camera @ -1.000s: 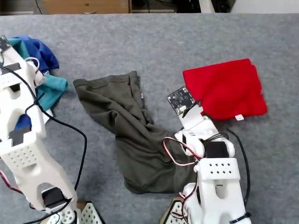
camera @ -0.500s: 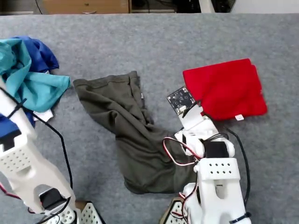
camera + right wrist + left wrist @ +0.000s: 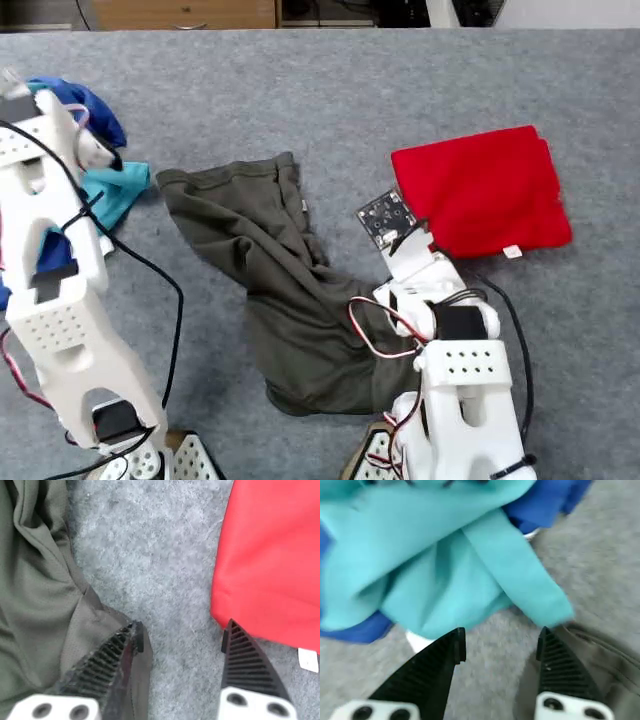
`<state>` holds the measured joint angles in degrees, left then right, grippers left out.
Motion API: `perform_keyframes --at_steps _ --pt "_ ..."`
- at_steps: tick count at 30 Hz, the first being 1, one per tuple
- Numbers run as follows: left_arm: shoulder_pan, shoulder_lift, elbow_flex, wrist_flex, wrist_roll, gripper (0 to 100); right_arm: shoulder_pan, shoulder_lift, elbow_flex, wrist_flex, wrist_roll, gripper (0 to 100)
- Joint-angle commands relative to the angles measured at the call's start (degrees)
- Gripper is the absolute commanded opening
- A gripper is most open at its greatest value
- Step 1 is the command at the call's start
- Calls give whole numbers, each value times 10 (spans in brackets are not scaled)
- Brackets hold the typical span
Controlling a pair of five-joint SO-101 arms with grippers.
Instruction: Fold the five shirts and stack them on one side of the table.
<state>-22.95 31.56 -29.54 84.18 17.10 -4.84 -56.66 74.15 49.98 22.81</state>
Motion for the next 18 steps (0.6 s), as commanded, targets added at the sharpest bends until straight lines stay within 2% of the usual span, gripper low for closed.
perform_keyframes --at_steps 1,6,12,18 --pt "9 15 58 -83 12 239 7 -5 26 -47 -18 253" --pt "1 47 50 -90 12 215 7 -5 47 -65 -69 253" --pt "-31 44 -65 -87 11 20 7 -5 50 -65 -82 253" --pt "-82 44 -238 -76 8 19 9 -5 80 -120 -81 253"
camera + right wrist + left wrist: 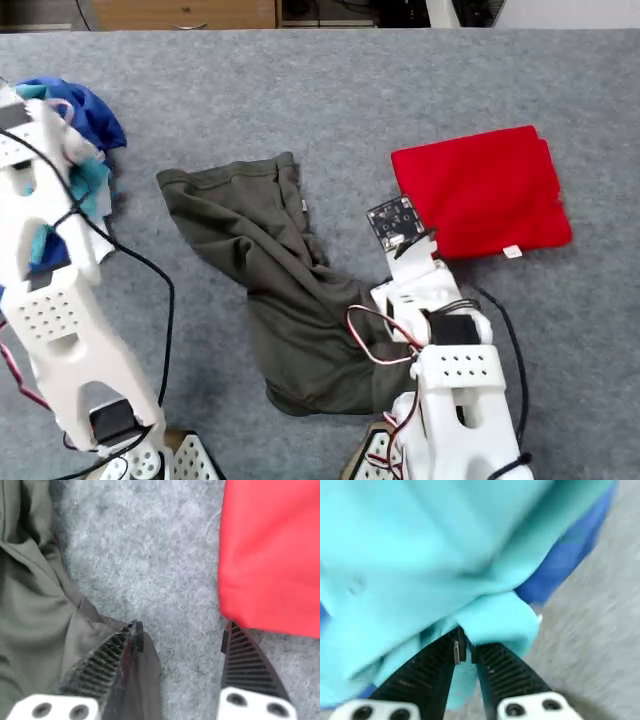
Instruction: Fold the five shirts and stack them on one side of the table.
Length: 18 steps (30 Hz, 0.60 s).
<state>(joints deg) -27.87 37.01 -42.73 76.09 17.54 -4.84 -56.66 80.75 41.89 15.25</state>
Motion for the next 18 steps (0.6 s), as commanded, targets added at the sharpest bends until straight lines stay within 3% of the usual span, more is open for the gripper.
perform_keyframes --at_steps 1,5,8,12,16,18 --pt "-44 -11 -149 15 4 19 8 -5 26 -56 -5 253" --pt "-92 -5 -310 50 4 19 9 -5 75 -118 -37 253" --pt "-107 -4 -361 46 -2 19 9 -6 82 -140 -60 253" --pt "-106 22 -307 47 -49 112 7 -6 77 -138 -67 253" --pt "-113 62 -249 80 53 242 11 -7 76 -120 -62 253" --pt "-107 70 -248 120 54 249 10 -8 61 -95 -62 253"
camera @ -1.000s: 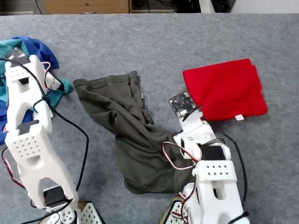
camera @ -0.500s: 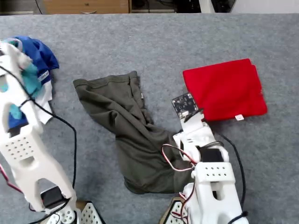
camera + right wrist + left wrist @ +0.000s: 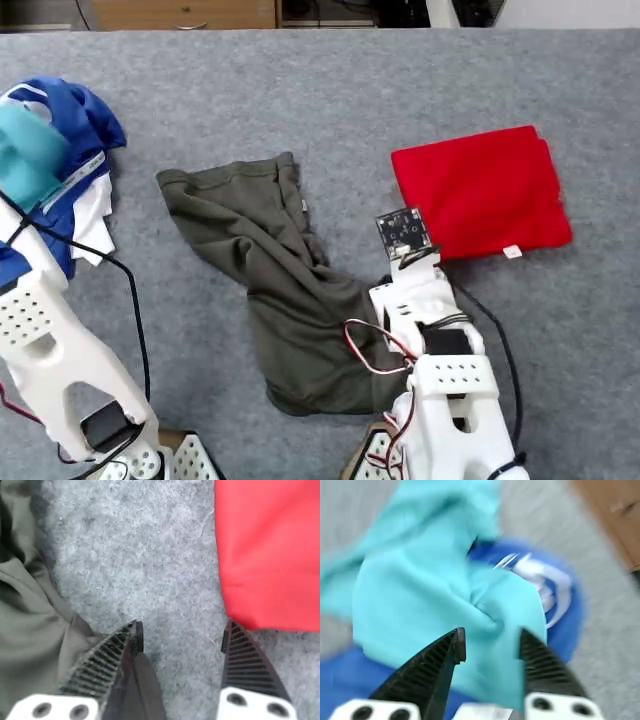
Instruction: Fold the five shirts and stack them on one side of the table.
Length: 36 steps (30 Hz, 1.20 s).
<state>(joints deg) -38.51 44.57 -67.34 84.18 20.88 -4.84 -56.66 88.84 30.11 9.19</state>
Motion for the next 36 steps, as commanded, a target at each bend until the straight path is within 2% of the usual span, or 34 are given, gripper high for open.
perform_keyframes --at_steps 1,6,11,15,20,26,32,36 --pt "5 -6 -10 60 16 248 10 -8 -31 40 -2 253" --pt "82 -6 -106 168 15 247 10 -8 -161 193 -5 253" --pt "196 -30 -113 170 15 245 7 -6 -334 360 -5 253" --pt "315 -47 -49 166 16 233 7 -6 -368 404 -2 253" --pt "421 6 14 102 18 232 10 -6 -284 383 -1 253" --pt "491 72 -13 63 17 232 10 -8 -130 258 -5 253" --pt "505 139 -53 18 18 230 10 -8 -38 149 -5 253" --pt "495 176 -78 -15 17 171 11 -9 -34 134 -5 253"
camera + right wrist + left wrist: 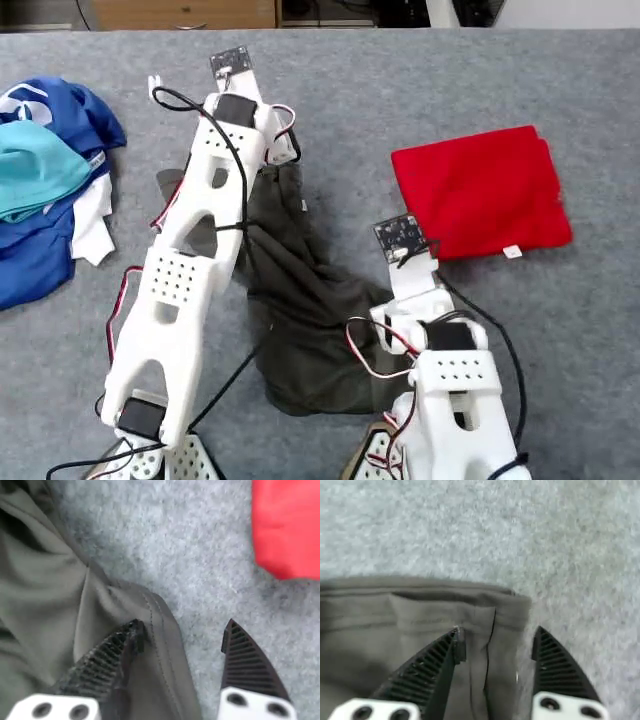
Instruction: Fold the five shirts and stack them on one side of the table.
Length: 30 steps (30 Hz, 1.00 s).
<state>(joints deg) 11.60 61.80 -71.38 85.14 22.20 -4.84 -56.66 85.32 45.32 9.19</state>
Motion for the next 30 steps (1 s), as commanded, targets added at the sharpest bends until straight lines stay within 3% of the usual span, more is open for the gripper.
perform_keyframes --at_steps 1,14,22,30 --pt "-11 11 -42 -32 4 160 11 -9 2 -18 -5 253" --pt "-57 73 -80 -23 52 136 11 -9 4 -18 -5 253" --pt "-54 29 -80 -5 51 137 11 -9 5 -18 -5 253" --pt "-26 42 -80 32 55 199 11 -9 5 -18 -5 253"
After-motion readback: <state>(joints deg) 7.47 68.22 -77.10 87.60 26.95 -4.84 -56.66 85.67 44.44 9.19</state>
